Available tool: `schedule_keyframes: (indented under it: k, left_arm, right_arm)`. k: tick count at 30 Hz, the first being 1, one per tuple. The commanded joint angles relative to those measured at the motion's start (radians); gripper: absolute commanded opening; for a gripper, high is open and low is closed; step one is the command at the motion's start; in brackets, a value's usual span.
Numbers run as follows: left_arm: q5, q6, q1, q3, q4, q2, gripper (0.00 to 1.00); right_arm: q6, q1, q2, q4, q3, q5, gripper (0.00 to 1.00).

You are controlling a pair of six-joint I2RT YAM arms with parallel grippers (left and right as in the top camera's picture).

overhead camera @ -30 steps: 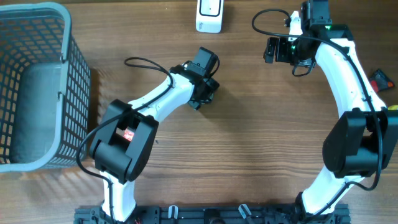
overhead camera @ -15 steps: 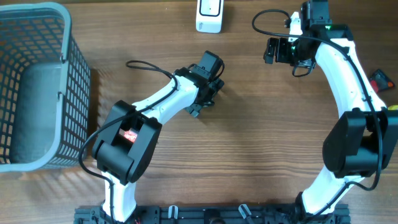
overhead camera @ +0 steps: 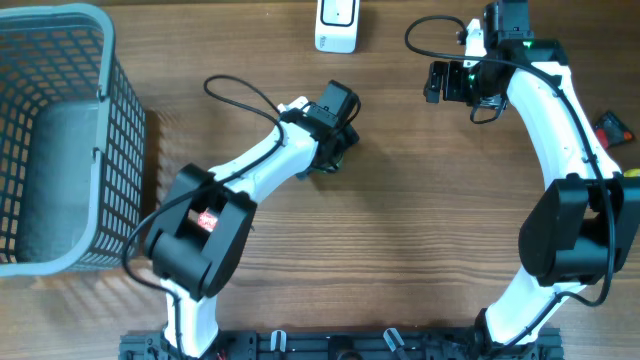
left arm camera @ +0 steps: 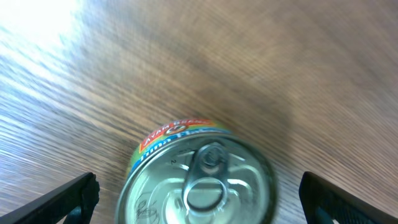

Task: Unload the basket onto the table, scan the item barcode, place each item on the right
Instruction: 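Lower the tin can to the table centre with the left gripper, then open the left gripper and retract the left arm toward the basket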

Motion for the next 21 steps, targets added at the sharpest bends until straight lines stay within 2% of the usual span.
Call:
schedule_keyframes:
  k: [1, 3, 7, 13, 17, 21]
  left_arm:
    - [-0.13, 0.243, 0.0, -0.004, -0.012, -0.192, 1.0]
    - [-0.236, 0.339, -0.004, -0.004, -0.05, -0.302, 1.0]
    - [-0.452, 0.453, -0.025, -0.004, -0.153, -0.517, 1.0]
    - [-0.542, 0.582, -0.021, -0.004, -0.245, -0.857, 1.0]
    - [-0.62, 0.593, -0.021, -0.004, -0.343, -1.036, 1.0]
    - [-0.619, 0.529, -0.021, -0.004, -0.47, -1.149, 1.0]
  right_arm:
    - [-0.021, -0.001, 0.013, -0.001, 0.003, 0.003, 1.0]
    - [-0.018, 0.0, 0.013, -0.001, 0.003, 0.001, 1.0]
    - [-0.022, 0.009, 0.013, -0.005, 0.003, -0.062, 1.0]
    - [-0.063, 0.132, 0.015, 0.0, 0.003, -0.084, 1.0]
    - [-0.064, 0.253, 0.048, 0.006, 0.003, 0.004, 1.0]
    - [-0.067, 0.322, 0.121, -0.016, 0.007, -0.002, 1.0]
